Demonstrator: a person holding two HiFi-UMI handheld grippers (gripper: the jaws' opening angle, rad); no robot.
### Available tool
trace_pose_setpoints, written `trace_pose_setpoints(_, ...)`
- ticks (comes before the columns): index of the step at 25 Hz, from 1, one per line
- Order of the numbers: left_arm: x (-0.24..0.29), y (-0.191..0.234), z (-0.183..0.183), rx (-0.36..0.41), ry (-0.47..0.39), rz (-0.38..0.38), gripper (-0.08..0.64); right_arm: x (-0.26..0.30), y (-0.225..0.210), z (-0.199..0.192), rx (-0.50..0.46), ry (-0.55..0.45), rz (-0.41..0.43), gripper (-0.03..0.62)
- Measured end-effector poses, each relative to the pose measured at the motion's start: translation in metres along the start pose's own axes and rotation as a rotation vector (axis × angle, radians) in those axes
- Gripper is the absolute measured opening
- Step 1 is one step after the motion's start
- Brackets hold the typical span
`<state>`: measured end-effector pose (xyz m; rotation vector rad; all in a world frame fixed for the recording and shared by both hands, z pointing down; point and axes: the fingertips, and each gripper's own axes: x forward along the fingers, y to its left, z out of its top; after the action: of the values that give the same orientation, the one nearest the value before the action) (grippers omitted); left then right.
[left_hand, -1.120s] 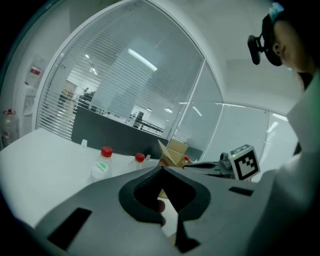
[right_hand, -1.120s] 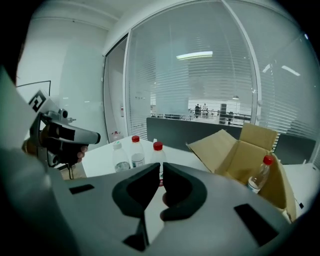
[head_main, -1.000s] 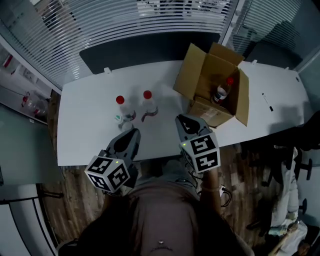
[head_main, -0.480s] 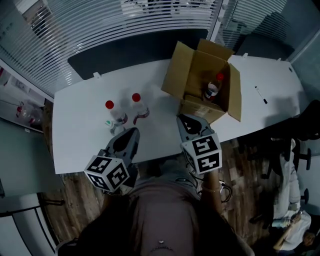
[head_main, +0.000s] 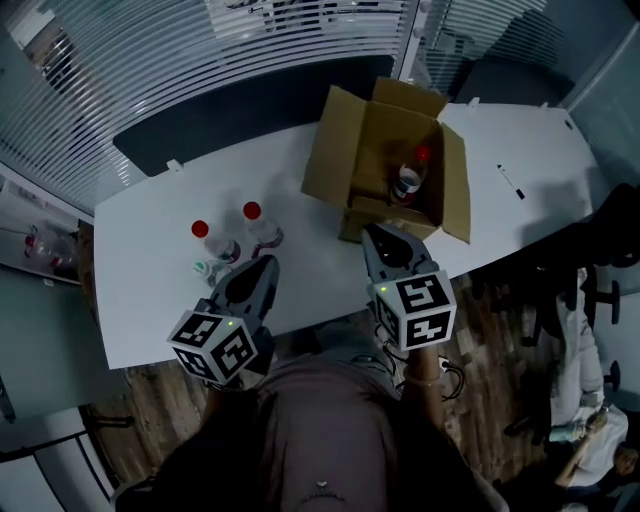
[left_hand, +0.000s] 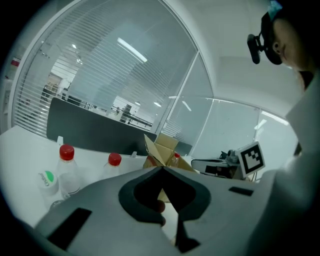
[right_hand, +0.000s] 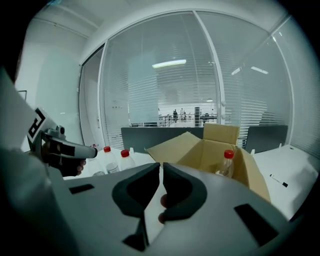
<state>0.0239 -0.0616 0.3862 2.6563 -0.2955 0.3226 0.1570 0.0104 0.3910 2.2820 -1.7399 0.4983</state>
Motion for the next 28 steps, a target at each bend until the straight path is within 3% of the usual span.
trace_pose_setpoints(10, 0.035, 0.001, 0.007, 0.003, 0.016, -0.047, 0.008, -0.002, -0.056, 0.015, 0.04, -0.053, -0.138, 0.041)
trace_pose_setpoints(19, 0.062, 0.003, 0.012, -0.006, 0.026, -0.055, 0.008, 0.005, -0.102, 0.024, 0.038, -0.043, -0.201, 0.049)
trace_pose_setpoints(28, 0.081, 0.01, 0.02, -0.019, 0.024, -0.043, 0.008, 0.022, -0.133, 0.029, 0.036, -0.005, -0.215, 0.098)
